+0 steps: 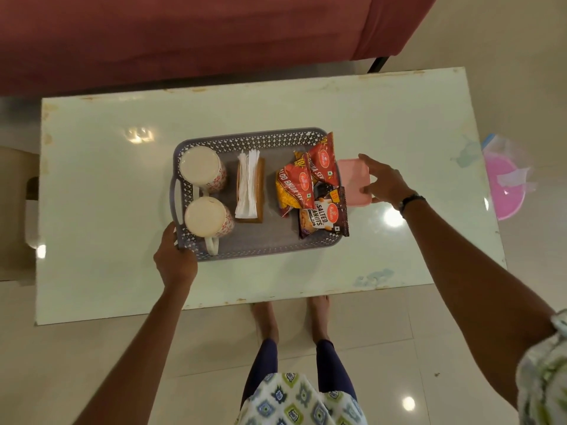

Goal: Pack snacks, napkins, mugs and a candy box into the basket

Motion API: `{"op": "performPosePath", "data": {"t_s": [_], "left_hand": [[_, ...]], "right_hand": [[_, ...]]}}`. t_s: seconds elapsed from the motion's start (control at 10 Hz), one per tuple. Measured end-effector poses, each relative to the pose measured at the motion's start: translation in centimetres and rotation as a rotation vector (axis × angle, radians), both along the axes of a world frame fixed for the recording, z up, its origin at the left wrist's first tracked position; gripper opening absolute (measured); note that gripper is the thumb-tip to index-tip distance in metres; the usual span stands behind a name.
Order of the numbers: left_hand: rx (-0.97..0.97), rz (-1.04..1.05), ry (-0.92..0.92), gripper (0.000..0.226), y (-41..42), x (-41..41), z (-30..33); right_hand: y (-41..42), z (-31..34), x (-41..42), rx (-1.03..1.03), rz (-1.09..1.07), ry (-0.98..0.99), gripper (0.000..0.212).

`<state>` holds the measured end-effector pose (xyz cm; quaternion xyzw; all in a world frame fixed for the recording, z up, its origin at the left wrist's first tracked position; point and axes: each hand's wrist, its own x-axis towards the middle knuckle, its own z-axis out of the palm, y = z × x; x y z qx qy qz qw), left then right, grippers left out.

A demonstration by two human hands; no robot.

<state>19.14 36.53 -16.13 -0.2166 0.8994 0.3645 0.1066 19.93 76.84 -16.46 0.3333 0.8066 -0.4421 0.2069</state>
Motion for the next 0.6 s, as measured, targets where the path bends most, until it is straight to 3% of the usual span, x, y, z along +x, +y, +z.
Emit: {"op": "performPosePath", "data": {"t_s": [0.1,0.2,0.3,0.6], "left_hand": [[-0.007,-0.006,-0.007,0.047,0.0,0.0,0.1],[0.019,-0.006,-0.056,0.051,-0.2,0.0,0.3],[0.018,-0.046,-0.055,0.057,-0.4,0.0,1.0],[0.019,-0.264,0.056,0.059,0.0,-0.9,11.3]], "right_hand": [[0.0,0.0,0.0,0.014,0.022,0.000,0.084],[-0.4,0.3,0.6,0.164,0.057,0.053,0.078],[-1.7,1.7,1.5,0.261,-0.043,0.192,0.069],[-7.3,13.1,1.4,0.219,-0.040,0.378,0.053]]}}
